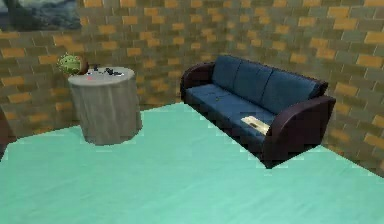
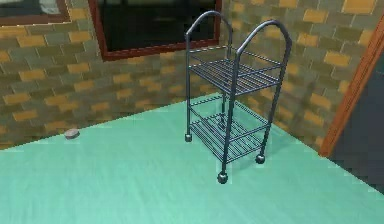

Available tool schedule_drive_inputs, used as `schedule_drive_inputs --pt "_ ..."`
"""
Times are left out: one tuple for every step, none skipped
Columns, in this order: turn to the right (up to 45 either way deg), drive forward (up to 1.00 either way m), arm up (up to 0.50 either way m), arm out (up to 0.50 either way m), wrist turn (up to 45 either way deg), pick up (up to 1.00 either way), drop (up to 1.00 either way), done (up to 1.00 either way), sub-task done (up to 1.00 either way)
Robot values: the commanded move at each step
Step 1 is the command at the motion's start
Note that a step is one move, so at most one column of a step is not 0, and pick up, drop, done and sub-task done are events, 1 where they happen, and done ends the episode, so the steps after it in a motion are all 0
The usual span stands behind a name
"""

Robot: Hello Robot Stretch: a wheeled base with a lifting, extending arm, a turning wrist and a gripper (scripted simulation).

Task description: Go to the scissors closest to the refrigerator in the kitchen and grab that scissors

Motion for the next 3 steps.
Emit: schedule_drive_inputs --pt "45.0 0.00 0.00 0.00 0.0 0.00 0.00 0.00 0.00" --pt "15.0 0.00 0.00 0.00 0.0 0.00 0.00 0.00 0.00" --pt "0.0 0.15 0.00 0.00 0.0 0.00 0.00 0.00 0.00"
